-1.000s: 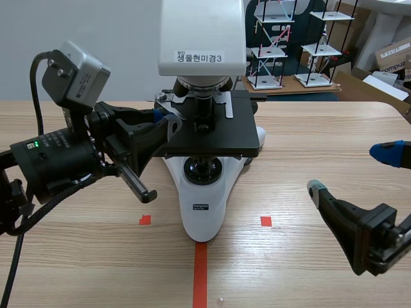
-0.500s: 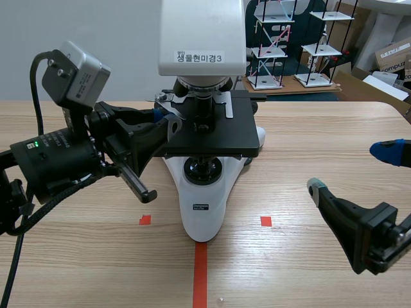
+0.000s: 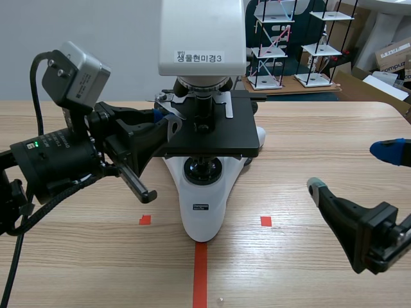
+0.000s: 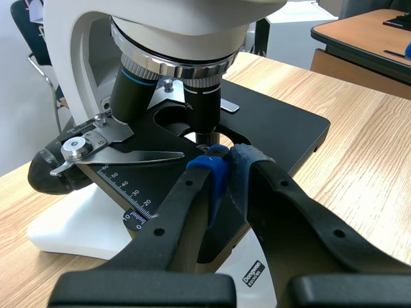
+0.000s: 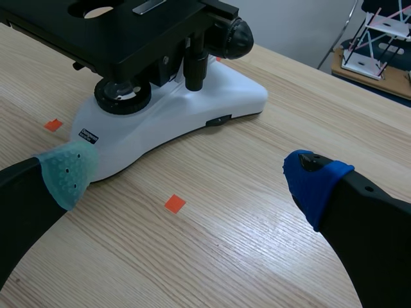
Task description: Return to the home posture
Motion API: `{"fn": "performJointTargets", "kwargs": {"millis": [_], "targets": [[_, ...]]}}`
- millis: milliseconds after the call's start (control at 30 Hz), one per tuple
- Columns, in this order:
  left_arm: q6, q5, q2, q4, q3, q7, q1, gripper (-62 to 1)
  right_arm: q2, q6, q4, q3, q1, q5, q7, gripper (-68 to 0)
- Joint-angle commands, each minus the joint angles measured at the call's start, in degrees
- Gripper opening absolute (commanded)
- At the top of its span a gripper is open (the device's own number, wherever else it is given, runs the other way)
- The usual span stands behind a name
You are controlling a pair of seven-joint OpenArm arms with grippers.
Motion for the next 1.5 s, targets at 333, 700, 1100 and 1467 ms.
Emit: {"fn": "performJointTargets", "kwargs": {"millis": [333, 700, 1100, 1467], "targets": [[0.3, -0.2, -3.0, 1.6, -7.2, -4.3, 8.8, -47.5, 0.6, -0.2, 0.4, 0.3, -0.1, 0.6, 1.4, -3.7], [0.3, -0.2, -7.6, 11.5, -18.2, -5.3, 24.4, -7.8, 0.6, -0.2, 0.4, 0.3, -0.1, 0.6, 1.4, -3.7], [0.1, 0.0, -8.6, 16.7, -26.9, -7.4, 37.6, 1.4, 0.6, -0.2, 0.4, 0.3, -0.1, 0.6, 1.4, -3.7], [-0.2, 0.0, -8.6, 16.7, -29.2, -8.7, 39.8, 1.4, 0.6, -0.2, 0.4, 0.3, -0.1, 0.6, 1.4, -3.7]]}}
